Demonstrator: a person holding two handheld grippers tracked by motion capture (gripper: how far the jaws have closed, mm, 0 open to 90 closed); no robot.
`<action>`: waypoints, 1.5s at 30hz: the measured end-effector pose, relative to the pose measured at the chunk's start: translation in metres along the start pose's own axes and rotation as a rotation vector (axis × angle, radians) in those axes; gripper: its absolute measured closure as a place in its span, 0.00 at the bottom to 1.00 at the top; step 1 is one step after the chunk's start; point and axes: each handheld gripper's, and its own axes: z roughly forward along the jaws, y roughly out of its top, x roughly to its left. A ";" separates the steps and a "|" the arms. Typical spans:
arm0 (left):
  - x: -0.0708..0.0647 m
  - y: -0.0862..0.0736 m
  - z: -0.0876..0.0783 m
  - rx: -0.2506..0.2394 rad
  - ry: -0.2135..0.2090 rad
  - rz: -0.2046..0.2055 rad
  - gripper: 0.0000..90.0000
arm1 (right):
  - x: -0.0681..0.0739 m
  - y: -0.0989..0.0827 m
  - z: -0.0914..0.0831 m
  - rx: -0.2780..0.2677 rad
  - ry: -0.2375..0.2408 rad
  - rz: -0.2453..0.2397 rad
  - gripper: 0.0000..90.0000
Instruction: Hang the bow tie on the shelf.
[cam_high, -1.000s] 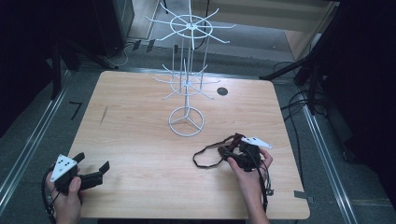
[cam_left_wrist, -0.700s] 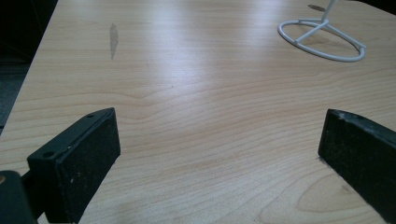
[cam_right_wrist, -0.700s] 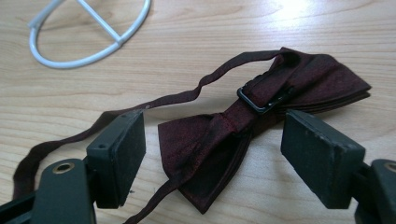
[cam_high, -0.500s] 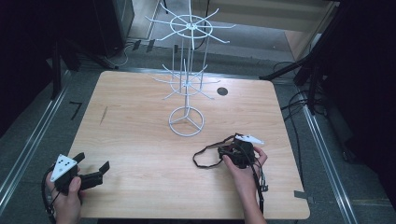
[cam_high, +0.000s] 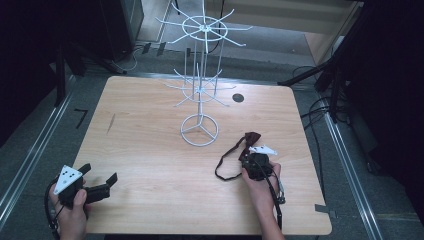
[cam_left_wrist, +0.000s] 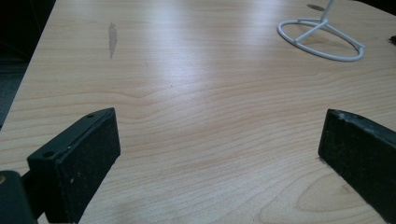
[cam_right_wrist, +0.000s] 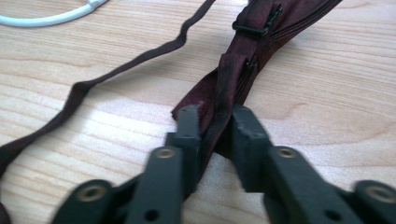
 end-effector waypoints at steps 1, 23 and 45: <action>0.000 0.000 0.000 -0.001 0.000 0.000 0.00 | -0.001 0.000 -0.001 0.001 0.004 -0.001 0.89; 0.000 0.000 0.000 0.001 -0.002 -0.003 0.00 | 0.021 0.014 -0.056 -0.314 -0.012 -0.150 0.96; 0.001 0.000 0.000 0.001 -0.003 -0.003 0.00 | 0.044 0.047 -0.102 -0.463 0.034 -0.224 0.96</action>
